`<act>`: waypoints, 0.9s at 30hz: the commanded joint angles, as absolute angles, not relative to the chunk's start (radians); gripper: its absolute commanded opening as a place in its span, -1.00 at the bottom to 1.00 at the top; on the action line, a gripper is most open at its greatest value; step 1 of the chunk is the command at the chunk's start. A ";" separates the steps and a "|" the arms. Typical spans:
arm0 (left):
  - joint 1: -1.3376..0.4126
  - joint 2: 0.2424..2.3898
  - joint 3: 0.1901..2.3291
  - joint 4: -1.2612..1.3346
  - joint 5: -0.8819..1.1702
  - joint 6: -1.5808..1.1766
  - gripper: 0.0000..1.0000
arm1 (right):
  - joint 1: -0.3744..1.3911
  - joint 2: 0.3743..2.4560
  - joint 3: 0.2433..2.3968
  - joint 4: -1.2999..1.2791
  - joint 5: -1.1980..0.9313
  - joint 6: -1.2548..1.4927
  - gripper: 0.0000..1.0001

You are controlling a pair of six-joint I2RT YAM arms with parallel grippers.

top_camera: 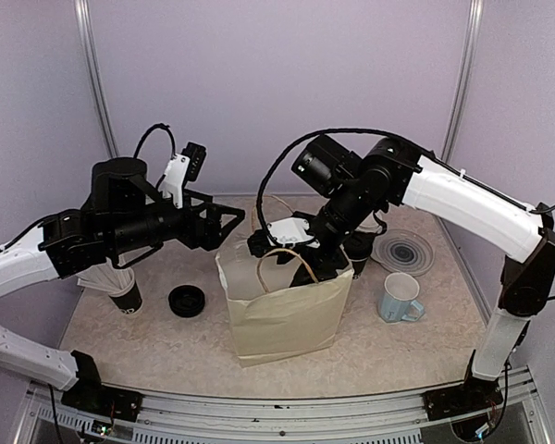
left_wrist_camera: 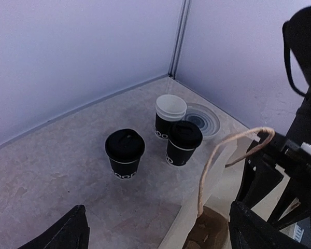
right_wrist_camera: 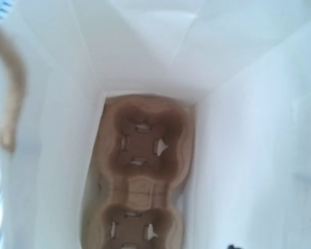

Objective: Pack the takeout coffee

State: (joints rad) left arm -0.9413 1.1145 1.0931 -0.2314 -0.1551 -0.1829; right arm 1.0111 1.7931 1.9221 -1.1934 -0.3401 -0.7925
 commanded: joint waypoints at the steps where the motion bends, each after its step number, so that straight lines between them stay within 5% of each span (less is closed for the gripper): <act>1: -0.896 1.182 1.137 -0.175 0.074 -0.151 0.84 | 1.001 1.731 1.932 -1.160 -0.364 -0.802 0.17; 9: -0.838 1.355 1.217 -0.081 0.314 -0.095 0.57 | 0.985 1.679 1.907 -1.111 -0.389 -0.809 0.18; 16: -0.810 1.473 1.359 -0.125 0.397 -0.035 -0.96 | 0.902 1.612 1.912 -1.117 -0.426 -0.828 0.18; 27: -1.042 1.401 1.338 -0.183 0.251 -0.008 -1.00 | 0.501 1.423 1.744 -1.002 -0.642 -0.797 0.19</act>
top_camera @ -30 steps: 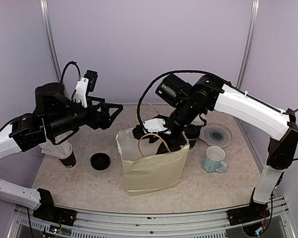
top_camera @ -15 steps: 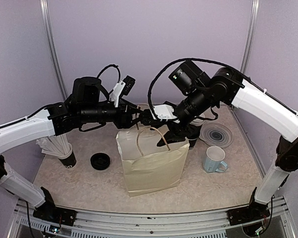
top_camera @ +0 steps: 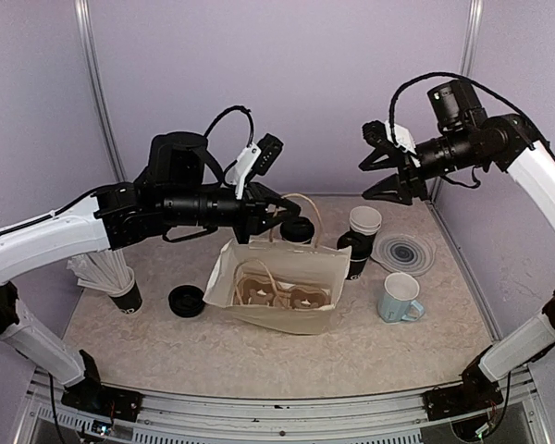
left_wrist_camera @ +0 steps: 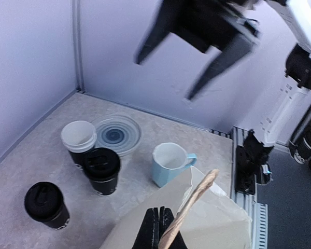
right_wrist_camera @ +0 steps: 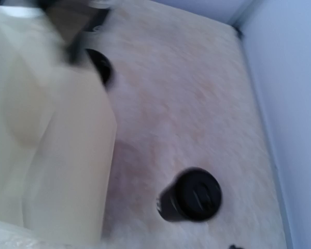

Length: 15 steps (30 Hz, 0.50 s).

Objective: Pack the takeout coffee

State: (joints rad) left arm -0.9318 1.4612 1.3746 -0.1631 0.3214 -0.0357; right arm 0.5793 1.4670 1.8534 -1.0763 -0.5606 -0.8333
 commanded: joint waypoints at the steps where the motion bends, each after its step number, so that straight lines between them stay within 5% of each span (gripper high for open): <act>1: -1.073 1.392 1.319 -0.185 0.225 -0.013 -1.00 | 0.481 1.416 1.712 -0.984 -0.645 -0.786 0.19; 15: -1.373 1.312 1.199 -0.220 -0.026 -0.071 -1.00 | 0.443 1.396 1.556 -0.914 -0.653 -0.733 0.20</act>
